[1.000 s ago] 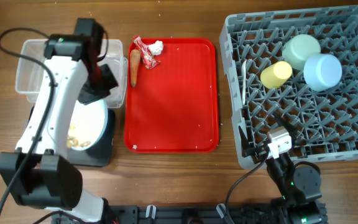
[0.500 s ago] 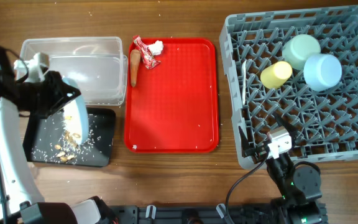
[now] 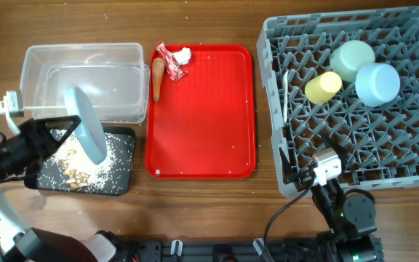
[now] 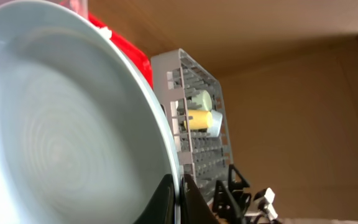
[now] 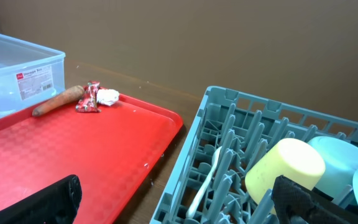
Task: Sort waste into correct bins and load items into the dishwasher rack
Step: 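Tip the plate over the black tray to dump the rice, then carry the empty plate to the rack and stand it upright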
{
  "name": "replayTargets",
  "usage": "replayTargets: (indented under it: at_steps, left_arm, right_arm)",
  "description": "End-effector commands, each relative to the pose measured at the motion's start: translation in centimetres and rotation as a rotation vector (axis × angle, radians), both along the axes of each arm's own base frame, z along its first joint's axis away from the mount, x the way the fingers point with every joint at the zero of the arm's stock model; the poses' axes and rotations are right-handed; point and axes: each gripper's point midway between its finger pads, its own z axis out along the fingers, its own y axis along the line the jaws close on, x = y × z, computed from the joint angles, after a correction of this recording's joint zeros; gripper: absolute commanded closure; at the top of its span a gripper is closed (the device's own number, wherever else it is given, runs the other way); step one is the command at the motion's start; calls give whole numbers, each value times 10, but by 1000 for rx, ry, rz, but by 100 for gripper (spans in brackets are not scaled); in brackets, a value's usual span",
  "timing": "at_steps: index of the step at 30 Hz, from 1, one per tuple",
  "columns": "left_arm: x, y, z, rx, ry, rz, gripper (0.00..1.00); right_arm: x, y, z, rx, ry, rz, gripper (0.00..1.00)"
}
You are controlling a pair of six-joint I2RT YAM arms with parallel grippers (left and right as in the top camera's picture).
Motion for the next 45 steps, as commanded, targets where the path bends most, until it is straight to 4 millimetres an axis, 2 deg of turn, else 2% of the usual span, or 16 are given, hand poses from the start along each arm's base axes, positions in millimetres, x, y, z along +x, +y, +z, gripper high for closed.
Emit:
replayTargets:
  at_steps: [1, 9, 12, 15, 17, 20, 22, 23, 24, 25, 27, 29, 34, 35, 40, 45]
  left_arm:
    - [0, -3, 8, 46, -97, -21, 96]
    - [4, -2, 4, -43, 11, 23, 96]
    - [15, -14, 5, -29, -31, -32, 96]
    - [27, -59, 28, -75, -195, -198, 96]
    - [32, -106, 54, -144, -383, -390, 96]
    - [45, -186, 74, -119, -489, -687, 96]
    - [75, -228, 78, 0, -486, -620, 96]
    - [98, -256, 87, 63, -537, -505, 96]
    - [119, -268, 93, 61, -501, -359, 96]
    - [138, -280, 97, 6, -455, -237, 96]
    - [156, -313, 101, -191, -405, -212, 96]
    - [176, -348, 74, -404, -285, -238, 96]
    - [192, -393, -14, -571, -38, -262, 96]
    - [191, -396, -18, -569, -31, -267, 96]
    - [185, -404, -8, -627, -14, -263, 96]
    - [171, -414, 22, -731, -66, -281, 96]
  right_arm:
    - [1, -2, 1, 21, -3, -14, 0]
    - [1, -2, 1, 21, -3, -14, 0]
    - [1, -2, 1, 21, -3, -14, 0]
    - [1, -2, 1, 21, -3, -14, 0]
    - [1, -2, 1, 21, -3, -14, 0]
    - [1, -2, 1, 21, -3, -14, 0]
    - [1, -2, 1, 21, -3, -14, 1]
    - [1, -2, 1, 21, -3, -14, 1]
    - [1, -2, 1, 21, -3, -14, 0]
    - [1, -2, 1, 21, -3, -14, 0]
    - [1, -2, 1, 21, -3, -14, 0]
    - [1, -2, 1, 21, -3, -14, 0]
    - [1, -2, 1, 21, -3, -14, 0]
    - [1, -2, 1, 21, -3, -14, 0]
    - [1, -2, 1, 21, -3, -14, 0]
    - [1, -2, 1, 21, -3, -14, 0]
